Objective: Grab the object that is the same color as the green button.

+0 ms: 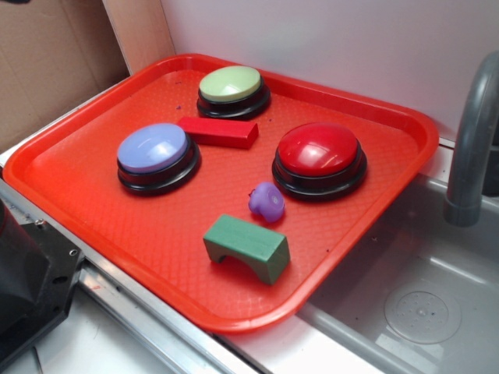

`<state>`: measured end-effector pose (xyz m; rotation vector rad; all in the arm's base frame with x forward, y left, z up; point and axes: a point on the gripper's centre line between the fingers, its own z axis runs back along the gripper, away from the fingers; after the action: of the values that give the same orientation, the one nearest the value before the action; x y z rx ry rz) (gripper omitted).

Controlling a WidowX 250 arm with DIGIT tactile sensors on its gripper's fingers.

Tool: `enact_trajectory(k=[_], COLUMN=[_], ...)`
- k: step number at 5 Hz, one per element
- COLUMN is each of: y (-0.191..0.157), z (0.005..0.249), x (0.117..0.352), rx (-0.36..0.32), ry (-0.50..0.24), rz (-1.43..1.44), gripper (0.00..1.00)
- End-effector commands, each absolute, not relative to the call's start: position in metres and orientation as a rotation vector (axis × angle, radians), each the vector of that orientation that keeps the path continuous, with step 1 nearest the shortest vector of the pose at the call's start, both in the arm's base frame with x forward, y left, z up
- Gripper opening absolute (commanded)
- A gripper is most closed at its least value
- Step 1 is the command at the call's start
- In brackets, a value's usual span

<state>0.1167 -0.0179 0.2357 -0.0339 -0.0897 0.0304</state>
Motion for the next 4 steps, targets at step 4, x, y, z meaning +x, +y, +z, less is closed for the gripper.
enact_trajectory(k=[4], y=[-0.065], z=[0.216], x=[0.167], rx=[-0.032], ry=[-0.232], rz=[-0.724], gripper=[1.0])
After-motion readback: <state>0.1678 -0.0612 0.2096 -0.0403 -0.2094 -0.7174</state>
